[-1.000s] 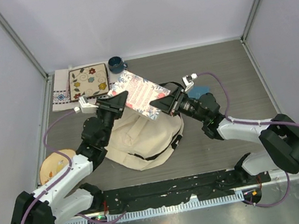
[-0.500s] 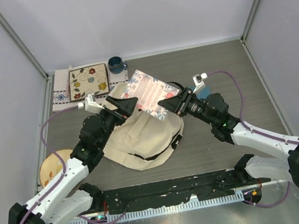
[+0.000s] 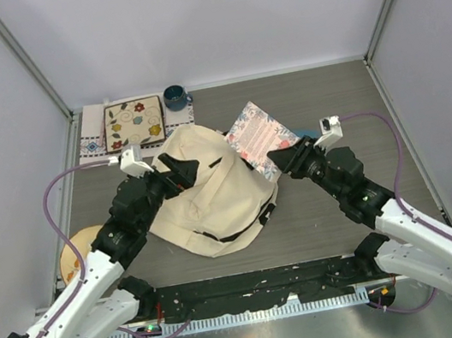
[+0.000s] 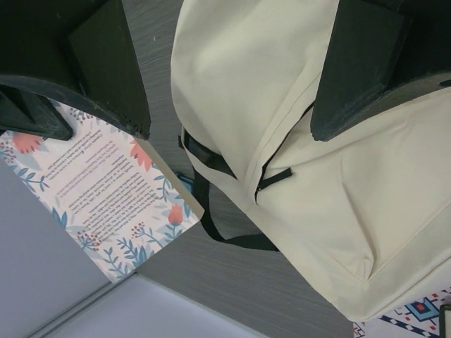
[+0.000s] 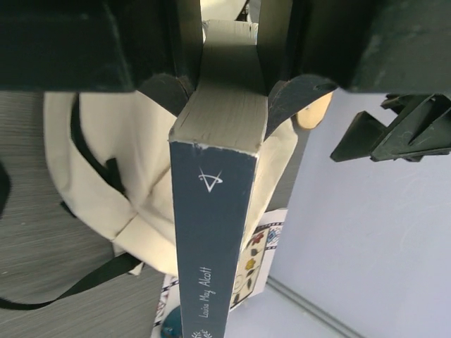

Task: Pack the student bag
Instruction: Pick up the book from the center of the board, then place the book in the student bag.

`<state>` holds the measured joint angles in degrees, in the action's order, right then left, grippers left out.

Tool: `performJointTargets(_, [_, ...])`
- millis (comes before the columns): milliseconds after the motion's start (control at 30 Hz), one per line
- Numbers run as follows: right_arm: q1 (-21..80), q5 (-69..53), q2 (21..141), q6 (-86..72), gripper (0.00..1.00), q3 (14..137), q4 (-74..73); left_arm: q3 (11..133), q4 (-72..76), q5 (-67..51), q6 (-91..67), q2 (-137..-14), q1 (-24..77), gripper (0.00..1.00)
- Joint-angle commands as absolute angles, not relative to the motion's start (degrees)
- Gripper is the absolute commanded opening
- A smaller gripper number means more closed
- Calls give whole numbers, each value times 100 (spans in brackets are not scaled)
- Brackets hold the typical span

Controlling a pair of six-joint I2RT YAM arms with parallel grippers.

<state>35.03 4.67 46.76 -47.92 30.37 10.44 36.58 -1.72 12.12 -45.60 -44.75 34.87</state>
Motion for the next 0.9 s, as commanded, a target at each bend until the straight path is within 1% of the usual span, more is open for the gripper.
performJointTargets(0, [3480, 1194, 4089, -4343, 1, 3270, 1056, 4121, -667, 1064, -3789, -4614, 3507, 100])
performJointTargets(167, [3480, 2107, 3613, -4289, 1, 3278, 257, 4289, -773, 196, -3349, -4938, 3516, 100])
performJointTargets(300, [3480, 2653, 3200, -4245, 1, 3234, -183, 4438, -896, 18, -2964, -5237, 3656, 99])
performJointTargets(533, [3480, 3155, 2909, -4245, 1, 3252, -597, 5000, -1291, 202, -1953, -5922, 4849, 99])
performJointTargets(733, [3480, 3164, 3129, -4034, 1, 3533, -896, 5361, -1406, 88, -1732, -6617, 5571, 93])
performJointTargets(867, [3480, 3164, 3217, -3973, 1, 3647, -993, 5616, -1459, 88, -1749, -7310, 5853, 87])
